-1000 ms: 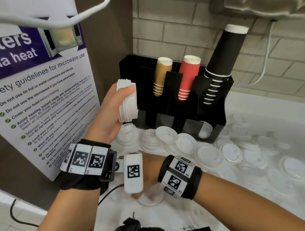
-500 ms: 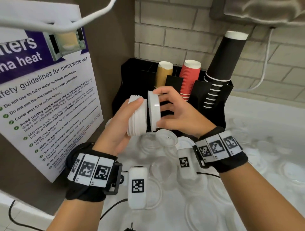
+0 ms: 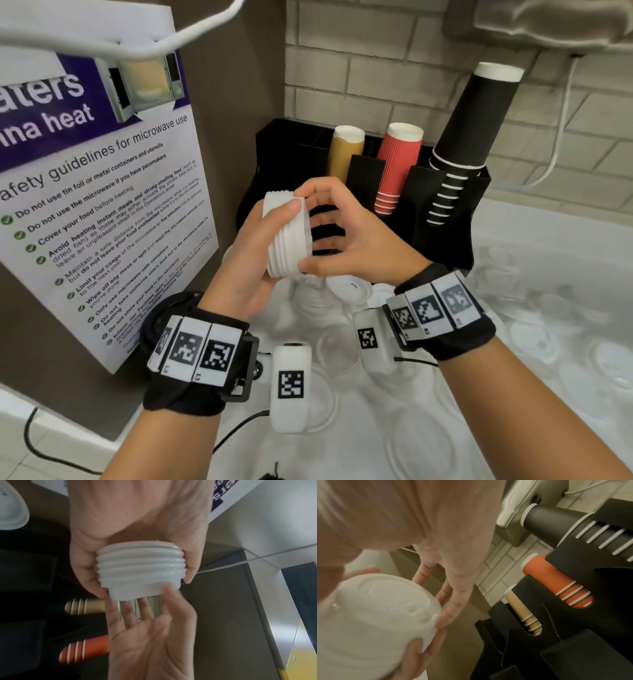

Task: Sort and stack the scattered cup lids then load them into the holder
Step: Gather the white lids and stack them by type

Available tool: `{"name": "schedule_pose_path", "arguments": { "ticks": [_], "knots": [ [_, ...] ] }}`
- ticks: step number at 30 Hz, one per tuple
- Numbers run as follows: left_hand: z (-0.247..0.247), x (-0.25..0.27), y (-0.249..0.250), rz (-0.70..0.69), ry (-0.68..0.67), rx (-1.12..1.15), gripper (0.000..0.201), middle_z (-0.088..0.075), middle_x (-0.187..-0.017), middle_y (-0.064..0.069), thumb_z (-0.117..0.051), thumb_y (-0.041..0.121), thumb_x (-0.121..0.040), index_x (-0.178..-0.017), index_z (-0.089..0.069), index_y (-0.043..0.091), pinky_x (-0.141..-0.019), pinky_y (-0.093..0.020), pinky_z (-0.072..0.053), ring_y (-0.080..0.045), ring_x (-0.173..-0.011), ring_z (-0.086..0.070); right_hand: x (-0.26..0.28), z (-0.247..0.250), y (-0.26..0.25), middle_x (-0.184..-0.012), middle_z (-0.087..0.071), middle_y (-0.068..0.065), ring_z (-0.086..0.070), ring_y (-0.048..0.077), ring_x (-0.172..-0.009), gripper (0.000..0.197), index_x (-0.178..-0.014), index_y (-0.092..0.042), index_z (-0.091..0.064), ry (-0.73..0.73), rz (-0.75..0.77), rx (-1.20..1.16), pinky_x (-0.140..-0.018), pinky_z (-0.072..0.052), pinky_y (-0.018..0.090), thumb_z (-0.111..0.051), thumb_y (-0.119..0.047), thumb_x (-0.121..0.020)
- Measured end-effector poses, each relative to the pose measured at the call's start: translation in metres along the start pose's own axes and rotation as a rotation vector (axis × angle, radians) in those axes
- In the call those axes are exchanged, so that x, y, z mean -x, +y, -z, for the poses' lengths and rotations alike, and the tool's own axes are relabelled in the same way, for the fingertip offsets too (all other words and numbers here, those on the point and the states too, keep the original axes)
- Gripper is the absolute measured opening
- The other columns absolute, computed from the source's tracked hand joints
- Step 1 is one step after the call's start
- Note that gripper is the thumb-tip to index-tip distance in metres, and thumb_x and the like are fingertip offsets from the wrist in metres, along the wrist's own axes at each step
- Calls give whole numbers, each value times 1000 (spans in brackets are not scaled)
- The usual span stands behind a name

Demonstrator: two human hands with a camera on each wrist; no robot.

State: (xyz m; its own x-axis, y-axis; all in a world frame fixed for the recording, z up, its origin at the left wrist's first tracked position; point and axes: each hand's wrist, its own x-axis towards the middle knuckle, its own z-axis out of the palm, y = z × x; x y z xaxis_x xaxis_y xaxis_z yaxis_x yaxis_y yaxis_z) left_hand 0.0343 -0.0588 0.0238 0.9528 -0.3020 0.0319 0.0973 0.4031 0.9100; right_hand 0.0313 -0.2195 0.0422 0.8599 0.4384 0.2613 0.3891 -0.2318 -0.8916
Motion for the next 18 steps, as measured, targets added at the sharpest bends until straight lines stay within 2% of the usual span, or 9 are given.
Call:
{"name": "schedule_pose_path", "arguments": {
  "ticks": [2, 4, 5, 6, 9, 10, 12, 14, 18],
  "knots": [
    [6, -2, 7, -46, 72, 6, 66, -64, -119, -10, -61, 38, -77, -135, -50, 8, -84, -41, -49, -25, -108, -63, -10, -1, 7, -116, -53, -1, -60, 14, -103, 55, -123, -29, -47, 75, -65, -73, -89, -55, 35, -75, -16, -78],
    [14, -2, 16, -118, 129, 34, 53, -62, -94, -2, -60, 37, -74, -120, -55, 11, -69, -29, -47, -14, -85, -62, -24, -7, 18, -109, -57, -3, -59, 12, -98, 33, -121, -18, -55, 149, -207, -15, -87, -52, 29, -63, -14, -89],
    [18, -3, 20, -150, 140, 48, 44, -61, -86, 2, -60, 37, -74, -112, -55, 16, -63, -25, -48, -10, -77, -62, -32, -11, 25, -108, -59, -2, -57, 13, -100, 27, -119, -11, -59, 112, -284, 106, -87, -51, 27, -57, -12, -92],
    [21, -3, 23, -177, 138, 57, 36, -62, -80, 6, -59, 37, -75, -105, -56, 19, -60, -23, -48, -7, -72, -62, -38, -18, 31, -112, -61, 1, -57, 15, -104, 27, -119, -7, -62, -7, -361, 259, -90, -50, 28, -52, -11, -95],
    [26, -3, 30, -229, 99, 70, 24, -66, -78, 9, -58, 35, -78, -98, -56, 21, -60, -22, -52, -5, -73, -65, -50, -49, 45, -134, -54, 12, -51, 25, -122, 36, -128, -2, -57, -399, -566, 708, -103, -41, 34, -38, -15, -101],
    [27, -2, 30, -235, 91, 73, 26, -66, -79, 9, -58, 35, -79, -101, -56, 21, -61, -22, -53, -5, -75, -66, -53, -56, 49, -138, -50, 14, -49, 27, -124, 38, -134, -4, -52, -456, -625, 821, -104, -40, 35, -36, -16, -102],
    [28, -1, 31, -244, 75, 77, 26, -68, -80, 9, -57, 33, -81, -103, -56, 20, -61, -22, -53, -5, -76, -68, -57, -63, 57, -144, -38, 14, -39, 32, -131, 47, -146, -11, -36, -497, -664, 967, -106, -38, 39, -39, -22, -100],
    [30, 0, 30, -252, 76, 81, 22, -69, -79, 9, -56, 32, -83, -100, -58, 20, -61, -22, -54, -6, -76, -68, -58, -68, 60, -149, -27, 14, -28, 34, -137, 61, -152, -16, -18, -509, -665, 992, -108, -35, 44, -45, -25, -98],
    [33, 1, 31, -240, 107, 84, 29, -68, -78, 9, -59, 34, -80, -104, -56, 18, -60, -22, -54, -6, -75, -68, -65, -72, 67, -147, -32, 14, -30, 32, -136, 65, -152, -13, -12, -490, -612, 940, -104, -39, 42, -46, -19, -97]
  ]
}}
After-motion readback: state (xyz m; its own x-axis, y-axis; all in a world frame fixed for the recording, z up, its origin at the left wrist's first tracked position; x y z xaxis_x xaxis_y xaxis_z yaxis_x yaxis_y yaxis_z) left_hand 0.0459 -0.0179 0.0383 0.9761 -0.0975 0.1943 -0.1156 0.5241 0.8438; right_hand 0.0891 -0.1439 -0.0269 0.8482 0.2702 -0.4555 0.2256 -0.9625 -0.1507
